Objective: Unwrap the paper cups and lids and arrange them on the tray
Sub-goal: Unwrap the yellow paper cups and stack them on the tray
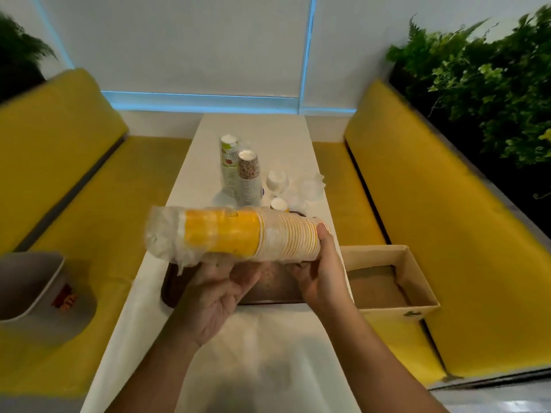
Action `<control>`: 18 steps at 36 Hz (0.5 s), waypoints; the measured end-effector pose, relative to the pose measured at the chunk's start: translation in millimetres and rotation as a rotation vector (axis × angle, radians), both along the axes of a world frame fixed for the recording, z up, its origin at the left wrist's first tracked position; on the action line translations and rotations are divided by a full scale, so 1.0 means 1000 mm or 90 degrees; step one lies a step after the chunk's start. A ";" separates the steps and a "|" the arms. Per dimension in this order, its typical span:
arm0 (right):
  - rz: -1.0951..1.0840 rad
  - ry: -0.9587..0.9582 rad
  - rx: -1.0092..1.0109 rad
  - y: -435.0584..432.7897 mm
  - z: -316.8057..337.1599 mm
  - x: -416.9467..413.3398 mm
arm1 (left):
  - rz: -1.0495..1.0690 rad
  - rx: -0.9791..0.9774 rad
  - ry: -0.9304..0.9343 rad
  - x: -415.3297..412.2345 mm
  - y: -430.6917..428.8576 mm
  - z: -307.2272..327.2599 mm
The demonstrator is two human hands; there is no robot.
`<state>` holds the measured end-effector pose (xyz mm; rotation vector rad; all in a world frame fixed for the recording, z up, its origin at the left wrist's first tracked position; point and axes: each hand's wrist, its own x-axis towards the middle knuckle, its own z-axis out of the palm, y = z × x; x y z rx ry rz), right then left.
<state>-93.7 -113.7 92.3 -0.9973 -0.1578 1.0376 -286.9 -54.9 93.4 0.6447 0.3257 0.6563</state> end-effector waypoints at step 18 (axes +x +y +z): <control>0.244 -0.398 -0.037 0.018 -0.015 -0.014 | 0.138 -0.133 0.002 0.026 0.023 -0.009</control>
